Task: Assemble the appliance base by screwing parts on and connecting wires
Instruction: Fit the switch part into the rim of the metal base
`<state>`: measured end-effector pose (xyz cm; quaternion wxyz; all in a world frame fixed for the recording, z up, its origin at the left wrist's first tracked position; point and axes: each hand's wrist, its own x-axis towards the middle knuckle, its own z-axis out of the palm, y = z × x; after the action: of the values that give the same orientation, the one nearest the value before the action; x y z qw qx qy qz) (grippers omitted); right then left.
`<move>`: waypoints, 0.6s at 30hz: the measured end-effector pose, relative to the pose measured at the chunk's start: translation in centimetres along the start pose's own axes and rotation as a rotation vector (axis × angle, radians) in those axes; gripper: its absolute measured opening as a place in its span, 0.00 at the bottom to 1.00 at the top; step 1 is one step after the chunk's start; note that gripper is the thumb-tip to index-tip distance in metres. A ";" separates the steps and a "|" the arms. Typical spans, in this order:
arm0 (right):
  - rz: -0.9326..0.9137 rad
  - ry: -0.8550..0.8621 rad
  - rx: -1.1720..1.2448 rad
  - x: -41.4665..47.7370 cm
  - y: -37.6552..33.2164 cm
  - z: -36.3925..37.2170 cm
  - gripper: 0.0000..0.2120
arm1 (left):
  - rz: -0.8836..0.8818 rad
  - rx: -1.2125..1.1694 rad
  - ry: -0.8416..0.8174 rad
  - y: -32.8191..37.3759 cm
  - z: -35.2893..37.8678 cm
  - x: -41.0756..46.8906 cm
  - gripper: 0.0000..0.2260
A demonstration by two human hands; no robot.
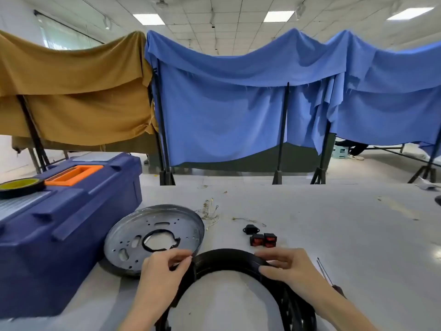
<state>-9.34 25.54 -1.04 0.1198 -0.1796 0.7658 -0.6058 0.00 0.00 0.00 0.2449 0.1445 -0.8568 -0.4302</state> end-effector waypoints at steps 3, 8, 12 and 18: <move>-0.014 -0.049 -0.020 -0.1 0.3 0.1 0.16 | 0.013 -0.098 0.012 -0.3 -0.1 -0.1 0.06; -0.025 -0.040 -0.007 0.1 0.4 0.1 0.15 | -0.009 -0.308 0.114 -1.3 -1.8 0.4 0.11; -0.048 -0.026 -0.014 0.0 0.5 0.2 0.15 | 0.067 -0.099 0.118 -2.6 -3.0 0.0 0.13; -0.059 -0.015 -0.018 -0.2 0.6 0.3 0.14 | 0.128 0.214 0.034 -4.1 -3.6 -0.5 0.11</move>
<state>-9.09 25.51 -1.68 0.1058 -0.2075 0.7648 -0.6007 2.53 -4.54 -1.61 0.2693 0.1222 -0.9010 -0.3175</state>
